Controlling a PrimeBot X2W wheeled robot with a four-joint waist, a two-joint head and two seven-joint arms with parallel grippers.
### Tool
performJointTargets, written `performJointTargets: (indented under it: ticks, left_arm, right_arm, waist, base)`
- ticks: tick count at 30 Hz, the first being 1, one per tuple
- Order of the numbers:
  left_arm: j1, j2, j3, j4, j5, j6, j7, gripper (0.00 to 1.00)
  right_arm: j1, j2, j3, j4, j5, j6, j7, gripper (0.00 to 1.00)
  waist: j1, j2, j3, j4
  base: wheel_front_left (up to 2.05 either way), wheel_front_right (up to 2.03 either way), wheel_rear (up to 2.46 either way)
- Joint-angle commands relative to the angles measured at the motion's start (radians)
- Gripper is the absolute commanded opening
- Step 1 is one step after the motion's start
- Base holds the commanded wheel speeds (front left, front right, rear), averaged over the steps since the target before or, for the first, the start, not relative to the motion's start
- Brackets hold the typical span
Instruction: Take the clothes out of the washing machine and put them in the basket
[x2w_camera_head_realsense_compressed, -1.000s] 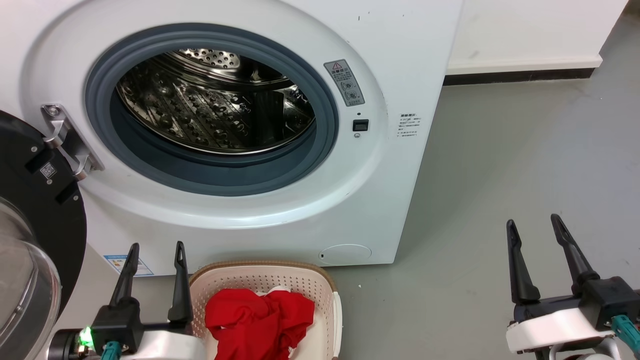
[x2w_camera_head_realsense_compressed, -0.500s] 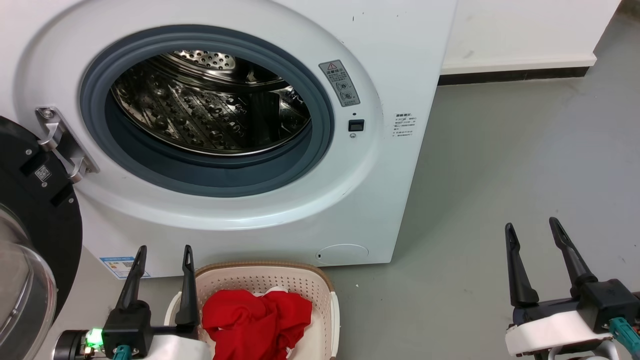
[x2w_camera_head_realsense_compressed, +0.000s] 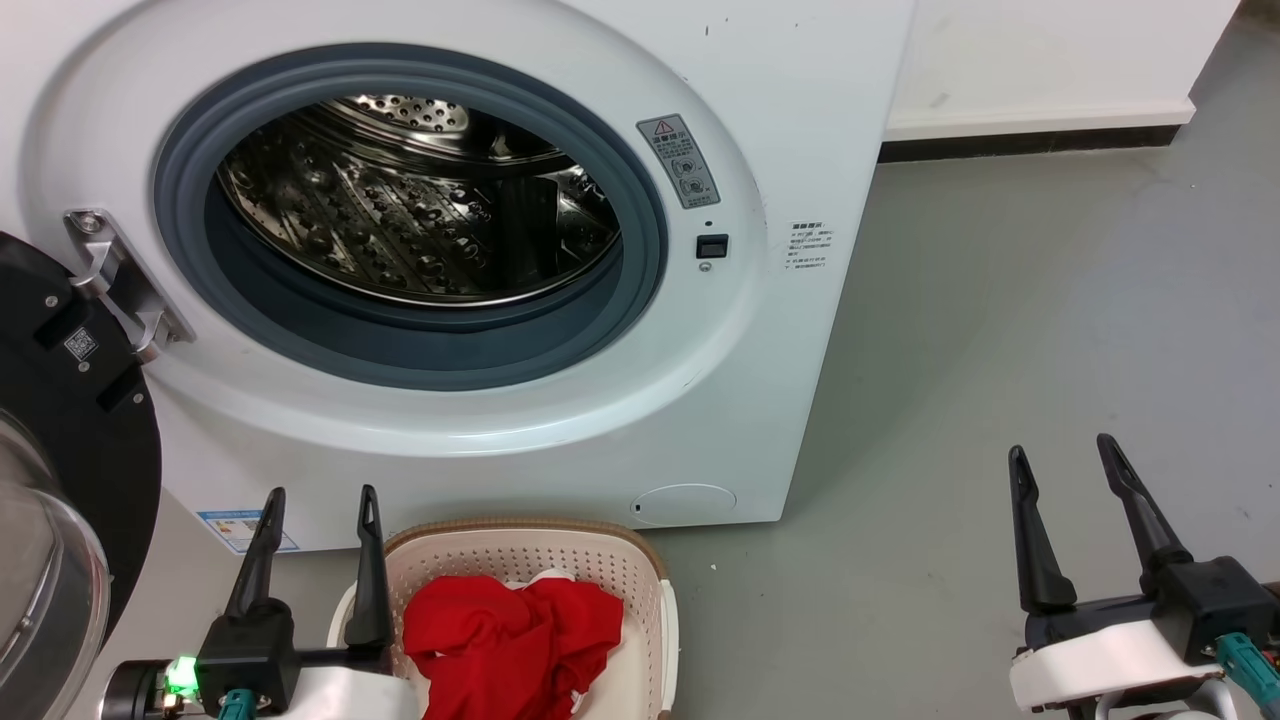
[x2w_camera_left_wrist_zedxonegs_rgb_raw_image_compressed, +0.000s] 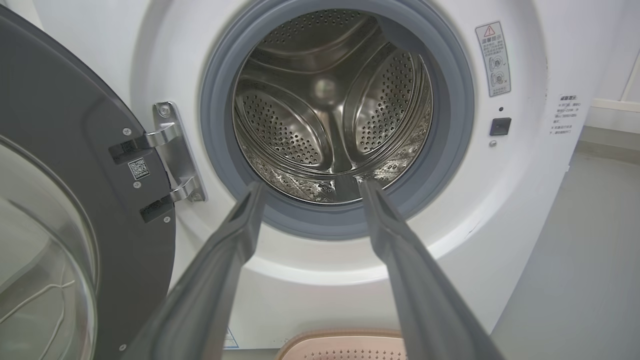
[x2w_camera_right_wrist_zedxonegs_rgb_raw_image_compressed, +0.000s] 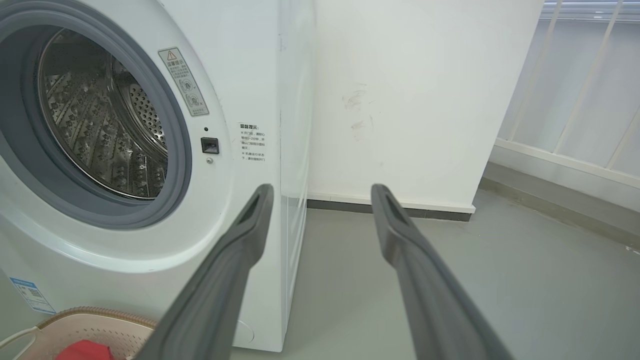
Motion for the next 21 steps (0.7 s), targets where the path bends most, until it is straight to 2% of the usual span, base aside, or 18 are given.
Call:
performJointTargets:
  ticks: [1, 6, 7, 9, 21]
  left_arm:
    - [-0.001, -0.004, 0.003, -0.005, -0.007, 0.005, -0.003, 1.0]
    - [0.001, -0.008, 0.008, -0.019, -0.015, 0.003, -0.003, 1.0]
    - [0.001, -0.004, 0.008, -0.019, -0.014, 0.002, 0.0, 0.0]
    - [0.006, -0.006, 0.009, 0.018, -0.022, 0.002, 0.007, 0.0]
    - [-0.028, -0.01, 0.024, 0.059, -0.275, -0.023, 0.069, 0.0]
  right_arm:
    - [-0.014, 0.001, 0.001, 0.001, -0.001, -0.001, -0.002, 1.0]
    - [-0.013, 0.001, -0.004, -0.002, 0.003, -0.001, -0.002, 1.0]
    - [-0.001, 0.0, -0.004, 0.0, 0.0, 0.0, 0.0, 0.0]
    - [0.014, 0.001, -0.001, 0.033, 0.004, 0.0, 0.001, 0.0]
    - [-0.009, -0.014, 0.007, 0.06, 0.284, 0.0, 0.047, 0.0]
  waist:
    - [-0.0001, 0.0, -0.003, -0.003]
    - [-0.0001, 0.0, -0.007, -0.007]
    - [0.0, 0.0, -0.007, -0.008]
    - [0.0, 0.0, -0.007, -0.008]
    - [0.0, 0.0, -0.012, -0.001]
  base:
    - [0.0, 0.0, 0.0]
    - [0.0, 0.0, 0.0]
    - [0.0, 0.0, 0.0]
    - [0.0, 0.0, 0.0]
    - [0.0, 0.0, 0.0]
